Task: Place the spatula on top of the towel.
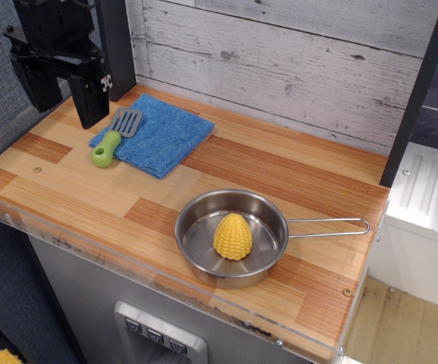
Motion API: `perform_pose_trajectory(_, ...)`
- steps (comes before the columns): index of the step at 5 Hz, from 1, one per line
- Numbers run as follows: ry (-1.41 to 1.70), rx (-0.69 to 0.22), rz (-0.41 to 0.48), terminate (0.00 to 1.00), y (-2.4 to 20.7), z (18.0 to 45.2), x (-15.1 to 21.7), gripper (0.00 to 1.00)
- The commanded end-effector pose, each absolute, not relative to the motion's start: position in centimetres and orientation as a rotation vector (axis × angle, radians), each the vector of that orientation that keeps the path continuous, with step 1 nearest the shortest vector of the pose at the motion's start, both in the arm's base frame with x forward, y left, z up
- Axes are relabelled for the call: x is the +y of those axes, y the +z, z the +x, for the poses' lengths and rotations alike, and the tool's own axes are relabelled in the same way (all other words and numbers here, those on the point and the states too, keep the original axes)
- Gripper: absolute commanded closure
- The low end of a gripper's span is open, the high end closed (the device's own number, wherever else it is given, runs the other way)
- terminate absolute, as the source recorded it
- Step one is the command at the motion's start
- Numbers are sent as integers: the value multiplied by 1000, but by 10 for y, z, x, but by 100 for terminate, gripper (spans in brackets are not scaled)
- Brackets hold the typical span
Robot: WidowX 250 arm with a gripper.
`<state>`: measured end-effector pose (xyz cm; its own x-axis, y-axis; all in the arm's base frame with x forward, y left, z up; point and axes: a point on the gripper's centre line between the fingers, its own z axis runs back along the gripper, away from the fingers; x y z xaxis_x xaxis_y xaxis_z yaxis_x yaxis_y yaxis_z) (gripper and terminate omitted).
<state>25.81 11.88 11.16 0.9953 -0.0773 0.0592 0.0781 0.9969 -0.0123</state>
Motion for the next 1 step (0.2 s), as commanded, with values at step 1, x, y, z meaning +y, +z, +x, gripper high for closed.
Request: perform_pose_trajectory(1,-85,-84,2,100,123,258,119,0)
